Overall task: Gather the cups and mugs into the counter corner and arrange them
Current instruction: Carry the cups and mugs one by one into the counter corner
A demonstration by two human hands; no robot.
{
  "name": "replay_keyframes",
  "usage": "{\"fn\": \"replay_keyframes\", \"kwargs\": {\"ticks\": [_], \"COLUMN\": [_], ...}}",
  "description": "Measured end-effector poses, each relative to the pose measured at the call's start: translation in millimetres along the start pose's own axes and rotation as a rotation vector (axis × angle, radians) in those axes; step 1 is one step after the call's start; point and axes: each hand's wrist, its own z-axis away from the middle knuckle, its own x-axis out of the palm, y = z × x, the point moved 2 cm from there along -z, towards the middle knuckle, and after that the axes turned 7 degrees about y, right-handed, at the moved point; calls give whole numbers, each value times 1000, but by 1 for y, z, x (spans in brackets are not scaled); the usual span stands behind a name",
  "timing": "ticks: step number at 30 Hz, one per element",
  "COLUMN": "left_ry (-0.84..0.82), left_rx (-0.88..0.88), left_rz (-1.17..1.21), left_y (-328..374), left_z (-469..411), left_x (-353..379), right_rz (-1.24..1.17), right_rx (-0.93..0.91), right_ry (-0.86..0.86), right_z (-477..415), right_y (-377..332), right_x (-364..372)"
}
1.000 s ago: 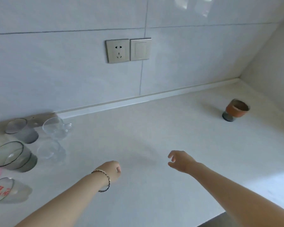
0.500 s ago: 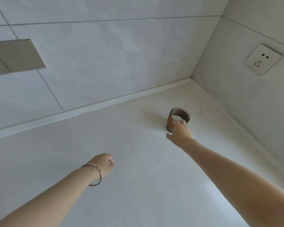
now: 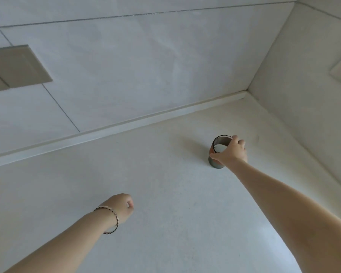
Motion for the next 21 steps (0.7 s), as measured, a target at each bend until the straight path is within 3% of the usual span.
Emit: {"fn": "replay_keyframes", "kwargs": {"ticks": [5,11,17,21], "left_ry": [-9,27,78,103], "left_rx": [-22,-121,-239,-304], "left_rz": [31,103,197,241], "left_y": [-22,-87,-191,-280], "left_z": [19,66,143,208], "left_x": [-1,-1,6,19], "right_rz": [5,25,96,69], "right_rx": [-213,-489,-766,-847], "right_ry": [-48,-226,-321,-366], "right_z": [53,156,284,382], "right_y": [-16,-69,-134,-174], "right_x": [15,46,88,119]}}
